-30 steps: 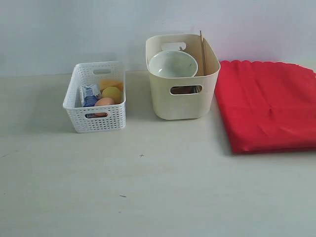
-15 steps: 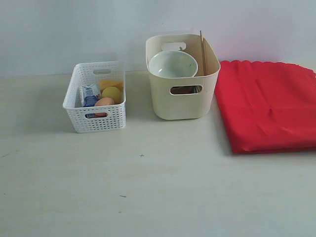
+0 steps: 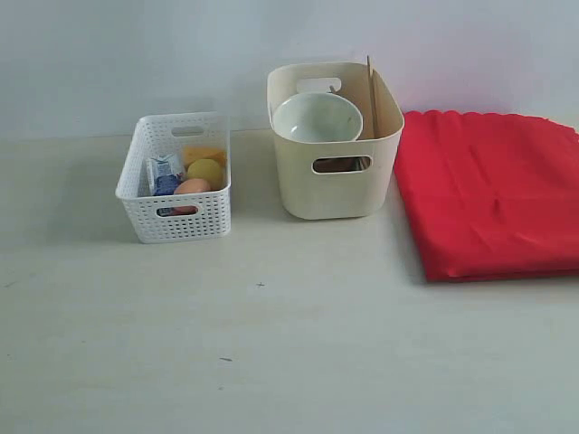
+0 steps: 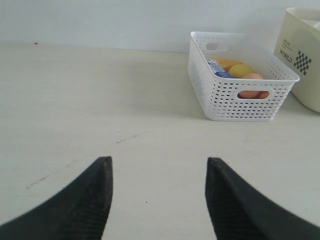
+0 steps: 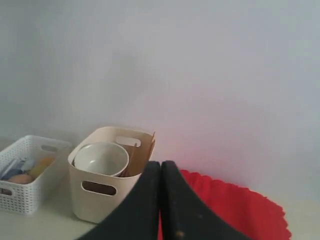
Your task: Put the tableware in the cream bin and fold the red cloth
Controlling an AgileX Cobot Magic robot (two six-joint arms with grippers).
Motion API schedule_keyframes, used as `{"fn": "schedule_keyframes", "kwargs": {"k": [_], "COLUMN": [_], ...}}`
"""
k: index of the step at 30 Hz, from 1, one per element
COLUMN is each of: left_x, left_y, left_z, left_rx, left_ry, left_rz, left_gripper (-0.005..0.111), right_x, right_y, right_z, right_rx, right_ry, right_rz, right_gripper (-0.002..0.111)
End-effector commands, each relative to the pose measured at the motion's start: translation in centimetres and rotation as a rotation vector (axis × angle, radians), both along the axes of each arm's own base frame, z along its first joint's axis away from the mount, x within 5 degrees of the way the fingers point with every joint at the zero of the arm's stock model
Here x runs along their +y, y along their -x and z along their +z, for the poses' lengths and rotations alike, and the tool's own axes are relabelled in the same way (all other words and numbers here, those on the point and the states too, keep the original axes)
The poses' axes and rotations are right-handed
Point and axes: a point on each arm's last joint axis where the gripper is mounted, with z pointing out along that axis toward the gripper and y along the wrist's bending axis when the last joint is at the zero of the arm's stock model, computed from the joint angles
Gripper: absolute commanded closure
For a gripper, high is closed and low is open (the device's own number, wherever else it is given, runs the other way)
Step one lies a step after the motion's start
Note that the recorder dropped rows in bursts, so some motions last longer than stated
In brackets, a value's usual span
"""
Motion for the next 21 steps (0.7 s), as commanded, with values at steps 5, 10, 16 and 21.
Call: {"fn": "schedule_keyframes", "kwargs": {"k": [5,10,16,21], "left_x": [0.0,0.0,0.0,0.0], "left_y": [0.0,0.0,0.0,0.0], "left_z": [0.0,0.0,0.0,0.0], "left_rx": [-0.013,-0.013,-0.013,-0.013], "left_ry": [0.009,0.009,0.009,0.009], "left_rz": [0.002,0.002,0.002,0.002], "left_gripper": [0.052,0.052,0.052,0.052], "right_x": [-0.3,-1.5,-2.0,-2.0], "right_y": [-1.2,-1.4,-1.3,-1.9], "right_z": [-2.1,-6.4,-12.1,-15.0], "right_rx": [0.062,0.101,0.102,0.174], "right_ry": [-0.094,-0.125,-0.104,-0.096], "right_rz": [-0.044,-0.176,-0.228,-0.238], "right_gripper": [0.108,0.108,0.108,0.108]}}
